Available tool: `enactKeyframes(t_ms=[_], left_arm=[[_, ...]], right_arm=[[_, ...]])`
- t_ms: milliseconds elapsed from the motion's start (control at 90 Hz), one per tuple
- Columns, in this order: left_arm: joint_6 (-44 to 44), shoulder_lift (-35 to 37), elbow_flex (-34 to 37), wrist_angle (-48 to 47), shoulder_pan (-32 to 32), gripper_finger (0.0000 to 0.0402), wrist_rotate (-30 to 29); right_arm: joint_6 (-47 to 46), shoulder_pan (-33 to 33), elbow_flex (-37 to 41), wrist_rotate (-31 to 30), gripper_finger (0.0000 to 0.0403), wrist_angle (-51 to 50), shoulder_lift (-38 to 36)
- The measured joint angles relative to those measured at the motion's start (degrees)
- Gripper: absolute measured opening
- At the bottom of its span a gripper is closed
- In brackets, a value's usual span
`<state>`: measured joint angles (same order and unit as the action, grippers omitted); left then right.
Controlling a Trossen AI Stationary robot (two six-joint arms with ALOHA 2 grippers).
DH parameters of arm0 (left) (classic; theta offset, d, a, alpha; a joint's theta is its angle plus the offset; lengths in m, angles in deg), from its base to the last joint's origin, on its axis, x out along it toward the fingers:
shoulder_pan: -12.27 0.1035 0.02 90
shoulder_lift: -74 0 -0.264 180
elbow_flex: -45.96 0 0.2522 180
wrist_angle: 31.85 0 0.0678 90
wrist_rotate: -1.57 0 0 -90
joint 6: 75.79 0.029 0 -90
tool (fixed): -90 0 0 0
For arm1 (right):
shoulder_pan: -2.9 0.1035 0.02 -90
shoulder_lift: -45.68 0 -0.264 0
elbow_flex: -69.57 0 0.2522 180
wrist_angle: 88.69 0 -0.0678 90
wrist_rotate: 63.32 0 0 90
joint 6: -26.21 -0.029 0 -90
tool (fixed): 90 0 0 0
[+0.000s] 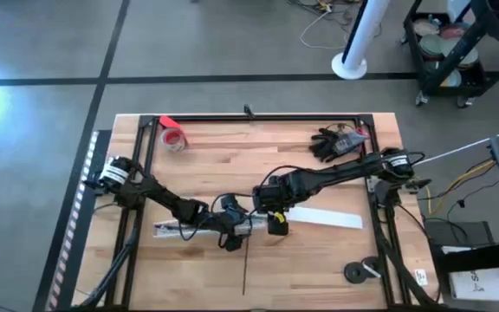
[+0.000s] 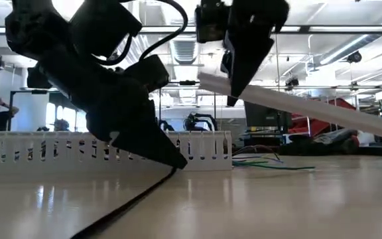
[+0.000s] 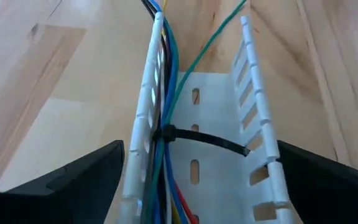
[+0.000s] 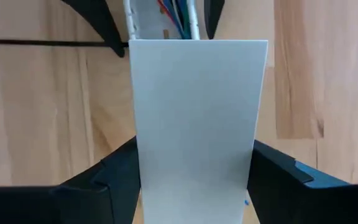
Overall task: Ziptie cables
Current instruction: Close the cable duct
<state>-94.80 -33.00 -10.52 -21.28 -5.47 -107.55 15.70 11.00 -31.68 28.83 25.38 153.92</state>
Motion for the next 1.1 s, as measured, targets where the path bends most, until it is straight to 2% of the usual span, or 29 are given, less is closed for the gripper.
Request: enactKeyframes(t_ms=[167,344,467,667,756,989,1100], left_arm=[[0.0,0.0,0.0,0.0,0.0,0.0389,0.0],[-0.3,-0.1,0.1,-0.3,0.0,0.0389,0.0],[-1.8,-0.1,0.1,-0.4,-0.1,0.0389,0.0],[-3.0,-0.1,0.1,-0.6,-0.7,0.0381,-0.2],[-3.0,-0.1,0.1,-1.2,-0.7,0.0354,-0.2],[-2.2,-0.2,0.2,-3.4,-0.9,0.0243,0.3],[-2.1,-0.1,0.2,-4.3,-1.4,0.0216,0.8]], right_arm=[[4.6,0.0,-9.0,1.2,0.0218,-7.1,8.2],[6.1,0.5,-16.6,-2.1,0.0218,-19.5,13.1],[4.5,0.6,-17.3,-2.1,0.0218,-23.1,12.9],[2.7,1.8,-14.4,-1.8,0.0218,-23.2,12.9],[2.1,2.7,-13.4,-1.8,0.0218,-23.1,13.0],[0.4,4.1,-12.8,-1.9,0.0218,-21.7,12.9],[-0.7,4.0,-11.6,-2.0,0.0219,-20.5,12.9]])
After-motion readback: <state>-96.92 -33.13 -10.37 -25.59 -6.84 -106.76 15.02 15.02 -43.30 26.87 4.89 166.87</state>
